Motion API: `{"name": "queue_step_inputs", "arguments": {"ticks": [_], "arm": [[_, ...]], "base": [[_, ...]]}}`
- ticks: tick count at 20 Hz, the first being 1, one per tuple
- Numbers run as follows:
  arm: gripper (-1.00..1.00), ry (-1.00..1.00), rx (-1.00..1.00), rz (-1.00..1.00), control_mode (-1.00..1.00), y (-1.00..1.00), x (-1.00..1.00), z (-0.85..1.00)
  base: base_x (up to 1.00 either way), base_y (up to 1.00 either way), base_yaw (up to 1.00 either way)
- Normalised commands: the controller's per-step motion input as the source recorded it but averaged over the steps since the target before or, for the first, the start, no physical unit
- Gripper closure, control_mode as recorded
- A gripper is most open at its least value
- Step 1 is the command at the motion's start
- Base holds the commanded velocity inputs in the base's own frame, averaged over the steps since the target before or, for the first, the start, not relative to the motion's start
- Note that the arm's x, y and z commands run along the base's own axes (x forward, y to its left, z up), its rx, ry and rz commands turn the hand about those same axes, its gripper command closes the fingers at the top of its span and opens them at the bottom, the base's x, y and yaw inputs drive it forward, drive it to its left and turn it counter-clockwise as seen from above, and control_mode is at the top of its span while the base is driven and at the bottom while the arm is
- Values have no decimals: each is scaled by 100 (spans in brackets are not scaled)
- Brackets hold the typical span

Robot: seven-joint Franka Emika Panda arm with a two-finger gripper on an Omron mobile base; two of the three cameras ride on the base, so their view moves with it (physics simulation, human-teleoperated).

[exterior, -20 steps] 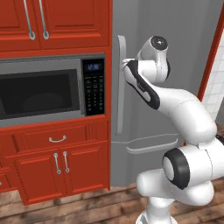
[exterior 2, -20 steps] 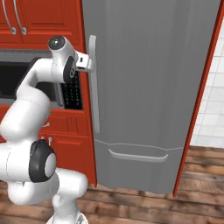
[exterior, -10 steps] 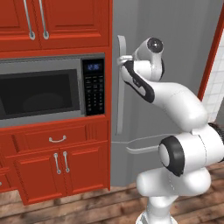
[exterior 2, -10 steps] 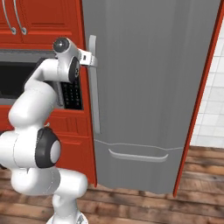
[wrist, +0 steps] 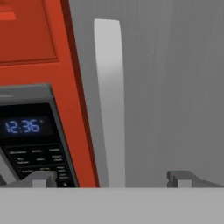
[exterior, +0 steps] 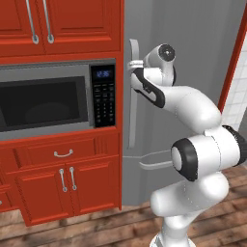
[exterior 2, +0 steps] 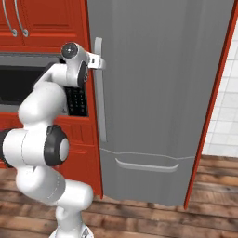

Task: Retrieve the chicken drumstick from the fridge and place it on the saucepan with marinade on the stove.

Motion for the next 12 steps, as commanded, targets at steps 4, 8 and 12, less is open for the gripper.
{"name": "queue_step_inputs", "arguments": {"ticks": [4, 8, 12], "arm": [[-100, 2, 0, 0, -100, 0, 31, 21], [-100, 2, 0, 0, -100, 0, 31, 17], [-100, 0, 0, 0, -100, 0, 38, 1]], "base": [[0, 0, 0], [0, 0, 0], [0, 0, 0]]}}
